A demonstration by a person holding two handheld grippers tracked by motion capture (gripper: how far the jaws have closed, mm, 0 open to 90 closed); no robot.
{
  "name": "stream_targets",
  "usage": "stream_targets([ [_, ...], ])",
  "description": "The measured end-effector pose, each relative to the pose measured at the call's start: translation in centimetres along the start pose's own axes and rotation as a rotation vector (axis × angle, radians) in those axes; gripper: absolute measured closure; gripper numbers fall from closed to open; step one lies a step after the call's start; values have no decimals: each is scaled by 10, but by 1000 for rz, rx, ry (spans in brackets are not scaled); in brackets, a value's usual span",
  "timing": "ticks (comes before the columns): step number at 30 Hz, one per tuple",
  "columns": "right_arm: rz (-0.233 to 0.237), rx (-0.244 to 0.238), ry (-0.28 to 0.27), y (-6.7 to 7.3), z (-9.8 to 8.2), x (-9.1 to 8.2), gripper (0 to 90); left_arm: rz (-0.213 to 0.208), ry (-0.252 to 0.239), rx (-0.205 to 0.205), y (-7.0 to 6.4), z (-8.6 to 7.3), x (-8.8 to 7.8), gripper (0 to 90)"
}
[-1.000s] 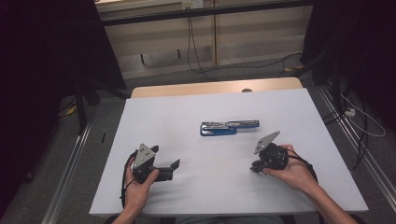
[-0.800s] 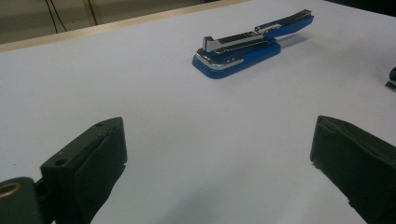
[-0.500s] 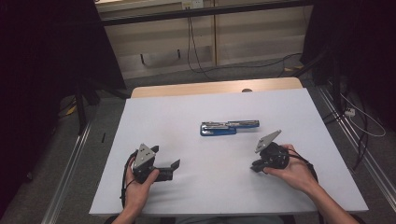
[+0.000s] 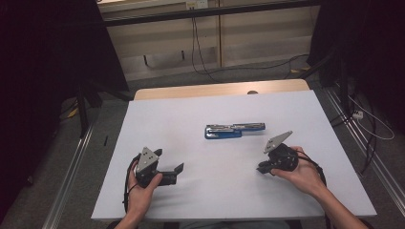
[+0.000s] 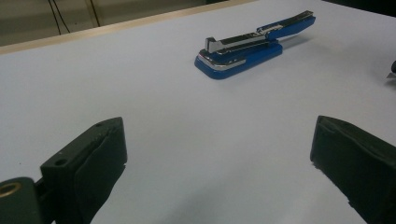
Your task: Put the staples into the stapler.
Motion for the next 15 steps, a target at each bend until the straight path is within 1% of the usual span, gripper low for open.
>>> stream_targets([
  [9,-9,12,-32,-3,0,-4,792,4,-11,-9,1,1,-2,39],
  [15,-18,20,-57,-6,1,-7,792,3,-12,-6,1,1,-2,39],
])
Point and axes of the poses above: each handheld gripper's, and its own axes: x roughly forward along the jaws, z roughly out of its top, y roughly to its left, the point moved 5 cm from there along x, roughly forward along the jaws, and after that the axes turned 10 degrees about -x, right-handed, at the moved point
